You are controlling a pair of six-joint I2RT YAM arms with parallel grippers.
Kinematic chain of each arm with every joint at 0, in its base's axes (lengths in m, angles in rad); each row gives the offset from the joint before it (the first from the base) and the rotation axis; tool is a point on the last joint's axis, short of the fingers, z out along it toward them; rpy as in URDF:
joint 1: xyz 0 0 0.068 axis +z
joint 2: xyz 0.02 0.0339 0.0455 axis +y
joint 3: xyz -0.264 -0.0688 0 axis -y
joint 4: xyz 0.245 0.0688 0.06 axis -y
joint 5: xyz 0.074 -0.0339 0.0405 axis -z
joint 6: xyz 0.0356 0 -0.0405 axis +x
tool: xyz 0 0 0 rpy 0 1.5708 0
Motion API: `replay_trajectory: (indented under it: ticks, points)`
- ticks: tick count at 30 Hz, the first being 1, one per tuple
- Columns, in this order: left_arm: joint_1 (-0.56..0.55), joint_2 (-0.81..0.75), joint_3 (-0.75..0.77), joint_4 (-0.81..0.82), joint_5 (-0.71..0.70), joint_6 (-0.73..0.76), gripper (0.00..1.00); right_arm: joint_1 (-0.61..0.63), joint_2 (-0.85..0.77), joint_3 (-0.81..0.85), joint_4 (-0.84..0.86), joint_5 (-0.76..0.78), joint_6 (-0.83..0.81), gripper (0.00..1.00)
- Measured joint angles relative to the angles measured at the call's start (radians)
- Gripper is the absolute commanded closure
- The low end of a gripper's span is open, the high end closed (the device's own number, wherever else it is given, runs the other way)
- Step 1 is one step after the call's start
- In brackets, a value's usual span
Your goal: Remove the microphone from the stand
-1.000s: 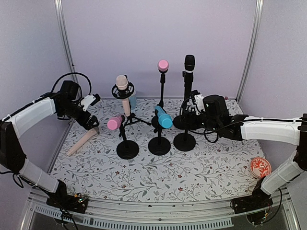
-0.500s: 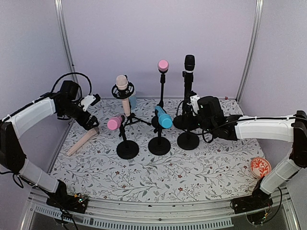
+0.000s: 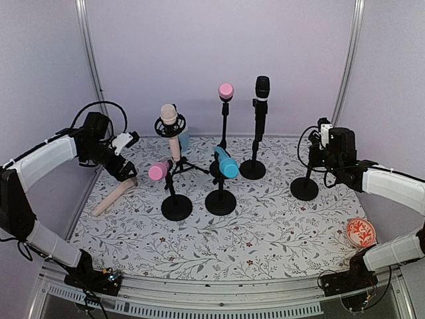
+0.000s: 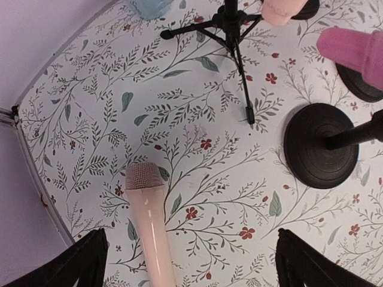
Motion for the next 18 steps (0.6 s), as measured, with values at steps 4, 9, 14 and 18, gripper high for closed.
replay_trajectory:
  ticks: [4,9,14,18]
  points:
    - [0.000,0.000,0.000,-0.007,0.009,0.000,0.01,-0.097,-0.008,-0.007,0.008,-0.021,0.004,1.00]
    - [0.000,-0.007,0.000,-0.010,0.014,0.001,0.01,-0.159,-0.008,-0.023,0.046,-0.029,0.005,1.00]
    - [0.000,-0.020,0.000,-0.010,0.016,0.004,0.01,-0.204,-0.018,-0.081,0.135,-0.054,0.019,0.40]
    - [0.000,-0.020,0.001,-0.010,0.018,0.004,0.01,-0.221,-0.043,-0.113,0.146,-0.060,0.026,0.12]
